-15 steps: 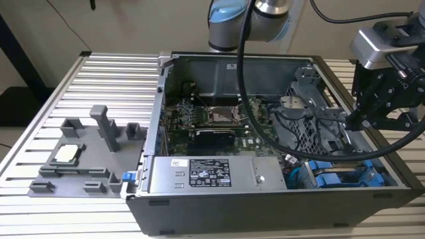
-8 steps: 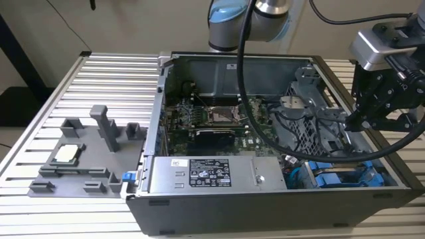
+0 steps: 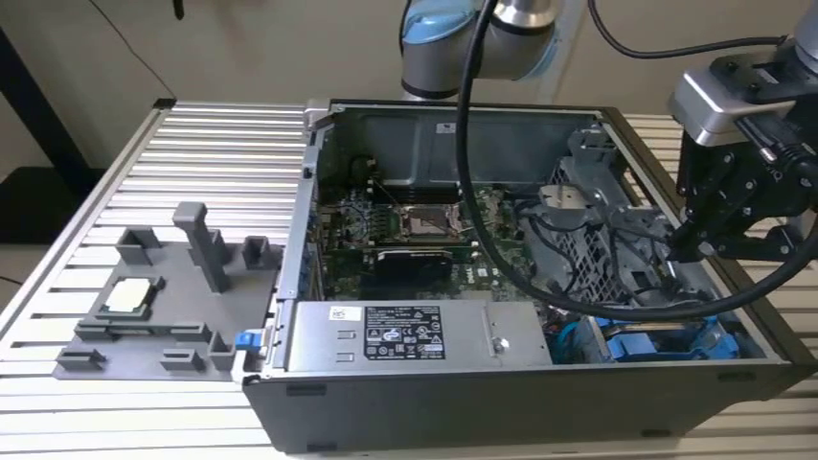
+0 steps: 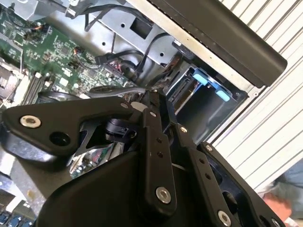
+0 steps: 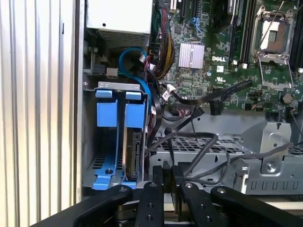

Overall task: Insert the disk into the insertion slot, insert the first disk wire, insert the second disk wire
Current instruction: 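Insert the first disk wire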

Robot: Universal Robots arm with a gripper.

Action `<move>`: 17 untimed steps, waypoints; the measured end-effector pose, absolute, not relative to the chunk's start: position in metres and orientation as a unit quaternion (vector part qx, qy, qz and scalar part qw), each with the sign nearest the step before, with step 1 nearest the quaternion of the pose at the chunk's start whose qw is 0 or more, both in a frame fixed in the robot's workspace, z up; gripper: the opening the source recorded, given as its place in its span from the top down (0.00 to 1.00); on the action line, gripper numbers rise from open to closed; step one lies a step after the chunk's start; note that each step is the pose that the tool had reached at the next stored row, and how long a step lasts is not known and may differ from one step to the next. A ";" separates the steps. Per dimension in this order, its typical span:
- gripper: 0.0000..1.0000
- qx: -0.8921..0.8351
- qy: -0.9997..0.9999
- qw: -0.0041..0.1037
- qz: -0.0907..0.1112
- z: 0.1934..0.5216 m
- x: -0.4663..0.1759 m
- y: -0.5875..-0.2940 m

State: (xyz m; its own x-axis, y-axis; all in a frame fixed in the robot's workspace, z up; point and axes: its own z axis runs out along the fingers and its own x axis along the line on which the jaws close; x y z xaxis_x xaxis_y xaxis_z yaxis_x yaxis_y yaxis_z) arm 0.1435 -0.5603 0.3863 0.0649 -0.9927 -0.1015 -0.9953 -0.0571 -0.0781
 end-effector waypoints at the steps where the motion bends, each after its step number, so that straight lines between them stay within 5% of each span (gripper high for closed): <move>1: 0.81 -0.727 0.684 0.060 0.007 0.386 0.143 -0.560; 6: 0.81 -0.727 0.684 0.051 -0.001 0.380 0.143 -0.560; 17: 0.81 -0.723 0.688 0.054 -0.006 0.363 0.144 -0.560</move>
